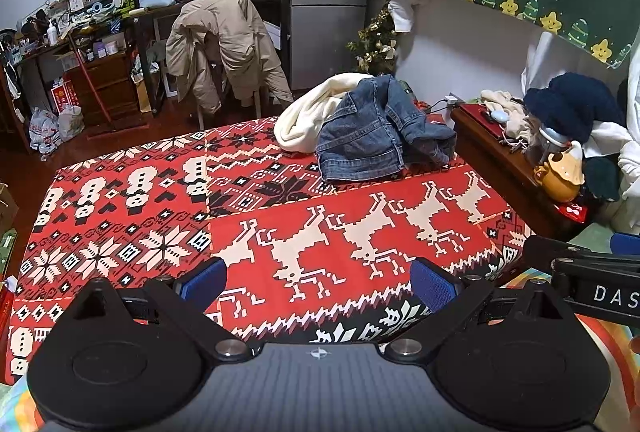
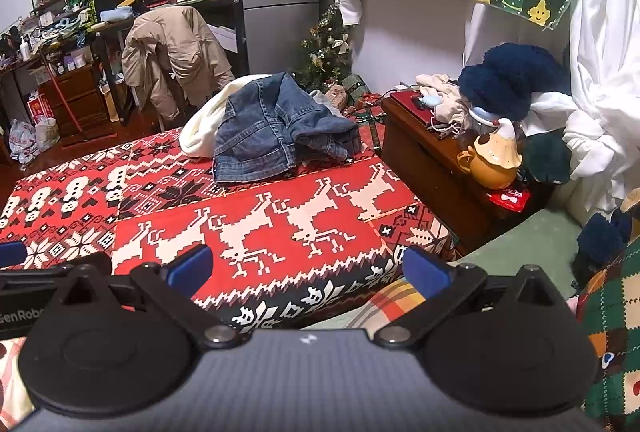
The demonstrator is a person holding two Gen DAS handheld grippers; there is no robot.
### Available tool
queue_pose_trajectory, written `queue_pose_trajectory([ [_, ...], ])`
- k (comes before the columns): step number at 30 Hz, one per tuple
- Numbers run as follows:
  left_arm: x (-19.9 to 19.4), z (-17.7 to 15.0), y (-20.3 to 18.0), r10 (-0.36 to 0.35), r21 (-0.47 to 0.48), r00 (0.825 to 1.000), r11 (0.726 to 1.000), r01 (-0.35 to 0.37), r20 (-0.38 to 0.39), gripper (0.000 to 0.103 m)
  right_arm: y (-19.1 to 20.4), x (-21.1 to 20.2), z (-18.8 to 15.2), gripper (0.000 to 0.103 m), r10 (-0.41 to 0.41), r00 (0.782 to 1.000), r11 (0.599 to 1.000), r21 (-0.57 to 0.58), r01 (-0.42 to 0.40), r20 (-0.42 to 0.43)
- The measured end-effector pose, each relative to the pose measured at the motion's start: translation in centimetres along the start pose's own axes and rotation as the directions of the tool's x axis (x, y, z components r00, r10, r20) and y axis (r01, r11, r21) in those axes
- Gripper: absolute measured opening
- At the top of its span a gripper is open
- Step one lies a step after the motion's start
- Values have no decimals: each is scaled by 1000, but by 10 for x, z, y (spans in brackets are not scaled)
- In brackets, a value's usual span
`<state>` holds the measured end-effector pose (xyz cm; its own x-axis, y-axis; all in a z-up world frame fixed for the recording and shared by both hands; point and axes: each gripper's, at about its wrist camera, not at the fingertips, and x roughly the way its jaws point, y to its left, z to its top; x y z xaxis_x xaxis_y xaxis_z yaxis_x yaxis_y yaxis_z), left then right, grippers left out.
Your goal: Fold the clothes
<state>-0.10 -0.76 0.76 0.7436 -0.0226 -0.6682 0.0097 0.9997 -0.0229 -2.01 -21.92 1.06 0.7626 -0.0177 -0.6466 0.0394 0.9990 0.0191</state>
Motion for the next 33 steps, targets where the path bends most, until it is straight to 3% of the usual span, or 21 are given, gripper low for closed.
queue_pose_trajectory([
  [33, 5, -5, 0, 7, 6, 1000, 1000, -7, 6, 99, -2, 1, -1, 102, 18, 1000, 1000, -13, -18, 8],
])
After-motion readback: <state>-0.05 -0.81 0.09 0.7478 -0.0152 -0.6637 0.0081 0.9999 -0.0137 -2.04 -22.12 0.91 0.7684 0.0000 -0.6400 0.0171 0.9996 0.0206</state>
